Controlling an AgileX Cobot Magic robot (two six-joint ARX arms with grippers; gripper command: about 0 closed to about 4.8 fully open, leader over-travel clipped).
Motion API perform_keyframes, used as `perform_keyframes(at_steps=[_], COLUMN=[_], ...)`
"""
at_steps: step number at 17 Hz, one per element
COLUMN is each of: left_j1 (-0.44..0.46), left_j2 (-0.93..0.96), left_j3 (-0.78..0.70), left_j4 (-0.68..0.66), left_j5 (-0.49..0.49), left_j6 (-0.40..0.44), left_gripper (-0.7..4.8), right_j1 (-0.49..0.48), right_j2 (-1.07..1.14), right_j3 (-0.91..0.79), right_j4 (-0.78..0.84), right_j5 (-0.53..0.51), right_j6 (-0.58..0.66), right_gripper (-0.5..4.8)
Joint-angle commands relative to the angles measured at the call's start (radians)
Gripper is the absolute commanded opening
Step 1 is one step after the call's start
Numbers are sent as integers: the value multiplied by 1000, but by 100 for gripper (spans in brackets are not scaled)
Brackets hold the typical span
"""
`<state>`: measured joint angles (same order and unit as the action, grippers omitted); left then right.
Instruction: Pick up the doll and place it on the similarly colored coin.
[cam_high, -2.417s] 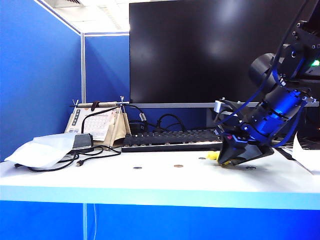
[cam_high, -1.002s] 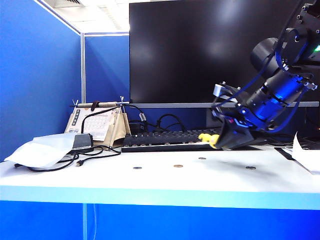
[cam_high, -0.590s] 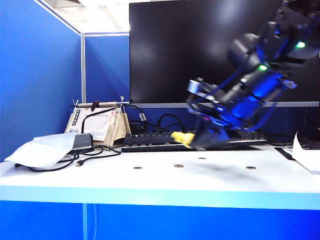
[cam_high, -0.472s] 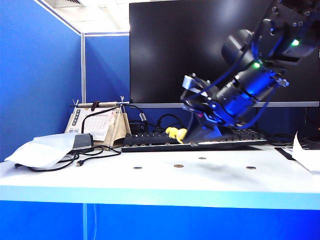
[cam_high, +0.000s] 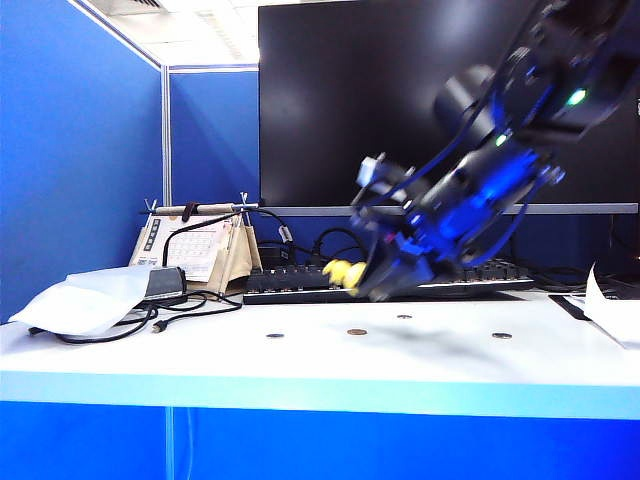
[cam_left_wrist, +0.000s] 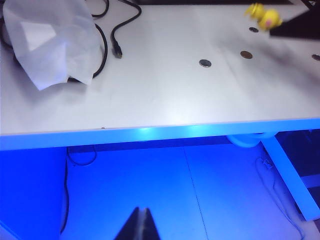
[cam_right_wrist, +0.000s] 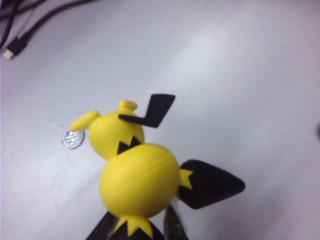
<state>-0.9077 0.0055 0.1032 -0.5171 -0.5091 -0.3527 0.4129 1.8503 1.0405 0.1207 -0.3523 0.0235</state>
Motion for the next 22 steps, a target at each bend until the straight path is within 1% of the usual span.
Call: perform_keyframes(at_steps=[1, 6, 11, 14, 19, 22], left_j1=[1, 1, 1, 1, 1, 1], left_j2=[0, 0, 0, 0, 0, 0], left_j3=[2, 2, 2, 2, 2, 2], left_j4=[-6, -6, -6, -6, -6, -6], left_j5=[-3, -3, -3, -3, -3, -3], left_j6=[2, 2, 2, 2, 2, 2], left_gripper=[-4, -4, -4, -4, -4, -4], right_j1=[14, 14, 14, 14, 13, 11], right_j2=[35, 59, 117, 123, 123, 123], right_j3=[19, 20, 74, 78, 77, 77], right_j4=[11, 19, 10, 10, -34, -79], right_j5=[4, 17, 13, 17, 22, 48], right_j6=[7, 7, 8, 8, -2, -10], right_gripper=[-1, -1, -1, -1, -1, -1])
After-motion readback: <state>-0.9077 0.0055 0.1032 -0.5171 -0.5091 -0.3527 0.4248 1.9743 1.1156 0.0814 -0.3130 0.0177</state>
